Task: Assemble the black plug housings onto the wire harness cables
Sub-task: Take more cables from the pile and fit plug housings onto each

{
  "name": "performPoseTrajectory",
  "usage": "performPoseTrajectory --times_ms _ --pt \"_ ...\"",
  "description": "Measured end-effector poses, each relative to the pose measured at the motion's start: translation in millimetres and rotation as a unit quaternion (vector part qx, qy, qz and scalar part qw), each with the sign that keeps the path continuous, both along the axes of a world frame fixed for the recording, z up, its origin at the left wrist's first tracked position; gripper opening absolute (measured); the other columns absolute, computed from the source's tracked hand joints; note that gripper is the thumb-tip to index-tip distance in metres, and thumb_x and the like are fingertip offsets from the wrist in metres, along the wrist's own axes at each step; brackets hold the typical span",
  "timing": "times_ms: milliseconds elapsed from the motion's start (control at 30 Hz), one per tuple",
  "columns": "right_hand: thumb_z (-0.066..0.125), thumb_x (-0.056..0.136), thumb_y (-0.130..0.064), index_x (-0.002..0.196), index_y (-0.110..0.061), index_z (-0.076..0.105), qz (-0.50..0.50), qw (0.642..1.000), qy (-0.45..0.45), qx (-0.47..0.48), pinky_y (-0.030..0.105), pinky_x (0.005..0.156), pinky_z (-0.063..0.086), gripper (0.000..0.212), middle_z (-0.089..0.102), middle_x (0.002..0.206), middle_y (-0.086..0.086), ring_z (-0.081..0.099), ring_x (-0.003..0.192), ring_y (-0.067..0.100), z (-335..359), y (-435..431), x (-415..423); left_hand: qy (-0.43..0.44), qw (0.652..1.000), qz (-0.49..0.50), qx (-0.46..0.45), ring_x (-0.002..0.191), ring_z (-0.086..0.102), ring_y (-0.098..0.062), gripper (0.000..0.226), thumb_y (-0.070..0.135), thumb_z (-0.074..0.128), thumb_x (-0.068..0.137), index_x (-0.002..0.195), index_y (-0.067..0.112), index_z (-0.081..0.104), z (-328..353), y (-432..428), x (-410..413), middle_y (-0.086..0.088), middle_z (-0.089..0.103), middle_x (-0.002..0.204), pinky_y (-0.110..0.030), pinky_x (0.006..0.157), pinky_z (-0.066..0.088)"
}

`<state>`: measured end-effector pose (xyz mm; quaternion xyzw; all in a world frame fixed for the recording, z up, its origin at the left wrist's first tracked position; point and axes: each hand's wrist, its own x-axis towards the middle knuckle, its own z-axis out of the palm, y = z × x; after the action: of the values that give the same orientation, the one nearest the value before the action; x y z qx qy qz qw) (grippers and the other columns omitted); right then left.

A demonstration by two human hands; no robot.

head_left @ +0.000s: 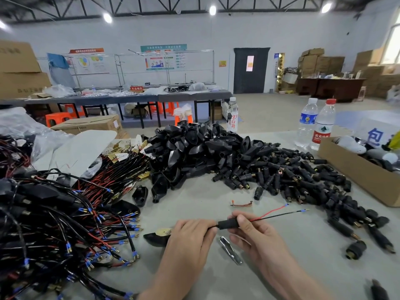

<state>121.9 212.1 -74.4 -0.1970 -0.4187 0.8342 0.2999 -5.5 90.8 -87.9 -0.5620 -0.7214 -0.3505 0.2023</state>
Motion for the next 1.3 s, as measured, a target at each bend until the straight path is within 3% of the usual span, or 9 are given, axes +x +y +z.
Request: performPoseTrajectory --times_ms 167,467,600,833,1033,1133,1300 --pt "0.066 0.075 -0.013 0.101 0.001 0.071 -0.03 1.0 0.005 0.0 0.023 0.07 0.06 0.03 0.074 0.093 0.015 0.07 0.076 0.018 -2 2 -1 -0.005 1.0 0.013 0.012 0.085 0.056 0.002 0.022 0.043 0.049 0.096 0.104 0.029 0.065 0 -1 -4 0.021 0.065 0.089 -0.022 0.084 0.037" --pt "0.066 0.074 -0.016 0.1 -0.001 0.073 -0.031 0.999 0.013 -0.019 0.02 0.071 0.06 0.031 0.075 0.094 0.013 0.072 0.077 0.014 0 7 3 0.002 1.0 0.016 -0.011 0.08 0.06 -0.004 0.025 0.039 0.046 0.098 0.096 0.028 0.068 3 -3 -5 0.021 0.064 0.086 -0.027 0.085 0.037" --pt "0.068 0.074 -0.015 0.088 -0.007 0.08 -0.005 1.0 0.006 -0.008 0.019 0.07 0.059 0.02 0.075 0.096 0.011 0.071 0.08 0.014 -1 4 0 0.031 0.999 0.014 -0.019 0.08 0.062 -0.006 0.026 0.035 0.045 0.098 0.1 0.027 0.07 4 -2 -4 0.019 0.066 0.087 -0.028 0.084 0.037" --pt "0.067 0.076 -0.018 0.093 -0.013 0.081 0.007 0.999 -0.007 0.037 0.018 0.074 0.057 0.022 0.076 0.099 0.011 0.071 0.084 0.013 -3 1 -1 0.088 0.996 0.021 0.006 0.072 0.06 -0.012 0.027 0.031 0.049 0.097 0.098 0.02 0.074 3 -1 -4 0.014 0.064 0.079 -0.027 0.078 0.04" --pt "0.059 0.083 -0.024 0.104 0.001 0.072 0.023 0.999 0.004 0.034 0.021 0.071 0.058 0.035 0.074 0.102 0.021 0.072 0.082 0.018 -4 2 -1 0.075 0.996 -0.008 -0.04 0.082 0.059 -0.003 0.035 0.039 0.056 0.091 0.119 0.022 0.067 8 0 7 0.019 0.064 0.087 -0.025 0.083 0.043" --pt "0.053 0.086 -0.027 0.11 0.004 0.069 0.031 0.999 0.002 0.041 0.026 0.07 0.058 0.042 0.072 0.106 0.024 0.072 0.086 0.024 -4 1 -1 0.11 0.993 -0.004 -0.049 0.08 0.061 -0.005 0.029 0.041 0.055 0.093 0.111 0.025 0.07 10 2 10 0.018 0.067 0.088 -0.027 0.079 0.047" --pt "0.052 0.087 -0.034 0.105 -0.006 0.075 0.013 0.996 -0.029 0.079 0.035 0.079 0.053 0.04 0.073 0.111 0.015 0.071 0.094 0.023 -4 2 0 0.129 0.99 0.029 -0.042 0.075 0.063 -0.008 0.028 0.04 0.049 0.096 0.1 0.025 0.073 14 3 10 0.017 0.069 0.085 -0.027 0.076 0.046"
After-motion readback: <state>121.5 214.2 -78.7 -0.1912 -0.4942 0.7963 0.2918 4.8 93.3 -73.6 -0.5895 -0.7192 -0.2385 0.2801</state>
